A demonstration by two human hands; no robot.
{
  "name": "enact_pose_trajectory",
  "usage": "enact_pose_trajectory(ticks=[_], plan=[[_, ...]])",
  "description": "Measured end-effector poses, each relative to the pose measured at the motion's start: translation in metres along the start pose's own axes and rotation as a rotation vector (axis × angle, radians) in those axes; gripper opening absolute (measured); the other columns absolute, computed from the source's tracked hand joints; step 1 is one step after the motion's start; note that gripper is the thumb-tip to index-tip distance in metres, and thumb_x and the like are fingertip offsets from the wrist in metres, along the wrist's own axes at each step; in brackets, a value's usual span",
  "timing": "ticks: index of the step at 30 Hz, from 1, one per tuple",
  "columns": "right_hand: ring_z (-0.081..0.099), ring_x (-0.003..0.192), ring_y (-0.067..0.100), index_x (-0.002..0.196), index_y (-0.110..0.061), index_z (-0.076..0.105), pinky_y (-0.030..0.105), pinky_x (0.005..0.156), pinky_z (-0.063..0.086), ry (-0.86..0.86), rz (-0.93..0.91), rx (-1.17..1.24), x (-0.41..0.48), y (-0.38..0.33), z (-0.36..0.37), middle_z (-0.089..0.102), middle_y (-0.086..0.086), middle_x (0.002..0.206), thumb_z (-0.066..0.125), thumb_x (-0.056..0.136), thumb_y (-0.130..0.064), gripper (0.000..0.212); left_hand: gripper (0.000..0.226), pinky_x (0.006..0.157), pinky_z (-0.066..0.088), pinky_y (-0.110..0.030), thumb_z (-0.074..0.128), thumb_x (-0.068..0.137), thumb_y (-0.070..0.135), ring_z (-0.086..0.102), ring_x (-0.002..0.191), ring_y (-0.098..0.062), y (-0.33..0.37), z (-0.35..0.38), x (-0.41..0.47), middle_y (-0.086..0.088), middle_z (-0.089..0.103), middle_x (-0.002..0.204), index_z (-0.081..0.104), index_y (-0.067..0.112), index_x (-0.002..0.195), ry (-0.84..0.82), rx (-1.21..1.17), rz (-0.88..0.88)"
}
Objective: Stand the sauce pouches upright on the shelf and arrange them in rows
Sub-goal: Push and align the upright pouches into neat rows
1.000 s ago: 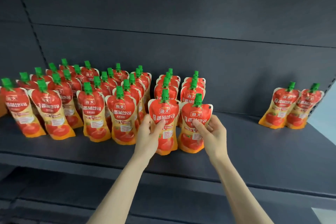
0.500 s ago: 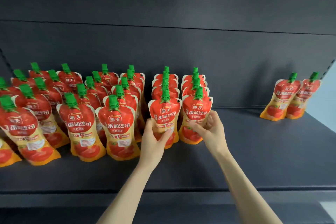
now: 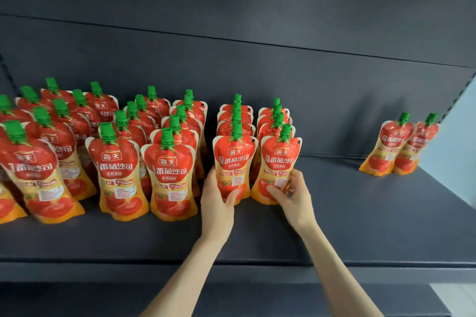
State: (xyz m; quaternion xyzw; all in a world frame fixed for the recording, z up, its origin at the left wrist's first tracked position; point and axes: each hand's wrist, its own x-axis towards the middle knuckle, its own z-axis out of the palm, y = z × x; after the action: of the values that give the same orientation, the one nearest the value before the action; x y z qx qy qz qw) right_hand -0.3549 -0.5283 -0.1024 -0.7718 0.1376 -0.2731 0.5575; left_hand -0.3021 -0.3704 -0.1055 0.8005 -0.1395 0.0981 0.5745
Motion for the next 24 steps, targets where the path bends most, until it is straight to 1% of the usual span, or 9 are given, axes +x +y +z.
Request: enact_pose_trajectory(ticks=[2,3,5,6,9,10,12,16,24], plan=[[0.059,0.096,-0.001,0.118,-0.023,0.045,0.006,0.074,0.047,-0.013,-0.004,-0.033,-0.0021,0.0015,0.0015,0.060,-0.013,0.107,0.071,0.082,-0.016,0.046,0.069,0.104,0.038,-0.033,0.071,0.080,0.020,0.043,0.129,-0.018,0.0014,-0.0006,-0.0011,-0.004,0.047,0.137,0.034,0.014,0.139,0.038,0.035,0.003],[0.059,0.097,0.002,0.119,-0.023,0.046,0.008,0.077,0.047,-0.004,-0.010,-0.057,-0.0026,0.0034,0.0013,0.059,-0.010,0.108,0.072,0.081,-0.017,0.047,0.069,0.103,0.038,-0.033,0.071,0.080,0.020,0.043,0.129,-0.019,0.0022,-0.0008,-0.0019,-0.004,0.047,0.137,0.035,0.013,0.138,0.056,0.051,-0.005],[0.057,0.101,0.008,0.119,-0.022,0.049,0.018,0.085,0.047,0.032,-0.027,-0.111,-0.0032,0.0059,0.0005,0.057,-0.005,0.111,0.074,0.078,-0.018,0.048,0.068,0.102,0.040,-0.033,0.071,0.080,0.022,0.044,0.128,-0.018,0.0032,-0.0005,-0.0027,-0.004,0.048,0.136,0.036,0.014,0.137,0.074,0.074,-0.019],[0.056,0.101,0.009,0.120,-0.020,0.050,0.022,0.087,0.047,0.041,-0.029,-0.119,-0.0037,0.0057,0.0006,0.058,-0.004,0.112,0.075,0.078,-0.018,0.049,0.066,0.101,0.041,-0.033,0.071,0.080,0.022,0.045,0.127,-0.019,0.0032,0.0000,-0.0027,-0.003,0.049,0.135,0.037,0.015,0.135,0.075,0.080,-0.018],[0.055,0.093,0.000,0.126,-0.016,0.046,0.012,0.080,0.043,0.038,-0.022,-0.111,-0.0040,0.0019,0.0020,0.057,-0.009,0.111,0.073,0.080,-0.016,0.054,0.061,0.100,0.042,-0.034,0.070,0.081,0.022,0.047,0.126,-0.020,0.0025,0.0012,-0.0008,-0.003,0.050,0.134,0.038,0.014,0.134,0.068,0.098,-0.006],[0.055,0.092,0.001,0.128,-0.016,0.044,0.013,0.080,0.042,0.040,-0.018,-0.114,-0.0038,0.0010,0.0023,0.056,-0.010,0.110,0.072,0.080,-0.015,0.055,0.061,0.100,0.042,-0.034,0.069,0.082,0.022,0.047,0.126,-0.020,0.0025,0.0013,0.0000,-0.004,0.050,0.134,0.038,0.014,0.134,0.066,0.104,-0.003],[0.054,0.096,0.004,0.128,-0.016,0.042,0.019,0.085,0.043,0.039,-0.013,-0.124,-0.0031,0.0010,0.0032,0.056,-0.010,0.111,0.072,0.081,-0.017,0.056,0.061,0.100,0.042,-0.035,0.068,0.083,0.021,0.047,0.126,-0.021,0.0023,0.0017,0.0014,-0.005,0.050,0.135,0.037,0.013,0.135,0.066,0.115,-0.002],[0.055,0.102,0.007,0.128,-0.017,0.042,0.026,0.091,0.046,0.040,-0.002,-0.146,-0.0024,0.0041,0.0048,0.057,-0.009,0.114,0.072,0.081,-0.020,0.055,0.061,0.101,0.042,-0.037,0.068,0.083,0.022,0.047,0.127,-0.022,0.0019,0.0023,0.0018,-0.005,0.049,0.136,0.037,0.013,0.135,0.071,0.128,-0.024],[0.055,0.101,0.006,0.126,-0.019,0.043,0.024,0.089,0.046,0.052,-0.013,-0.145,-0.0027,0.0022,0.0057,0.057,-0.010,0.113,0.072,0.081,-0.021,0.053,0.062,0.099,0.042,-0.035,0.067,0.084,0.022,0.047,0.126,-0.023,0.0034,0.0012,0.0026,-0.008,0.049,0.135,0.036,0.011,0.135,0.055,0.134,-0.046]])
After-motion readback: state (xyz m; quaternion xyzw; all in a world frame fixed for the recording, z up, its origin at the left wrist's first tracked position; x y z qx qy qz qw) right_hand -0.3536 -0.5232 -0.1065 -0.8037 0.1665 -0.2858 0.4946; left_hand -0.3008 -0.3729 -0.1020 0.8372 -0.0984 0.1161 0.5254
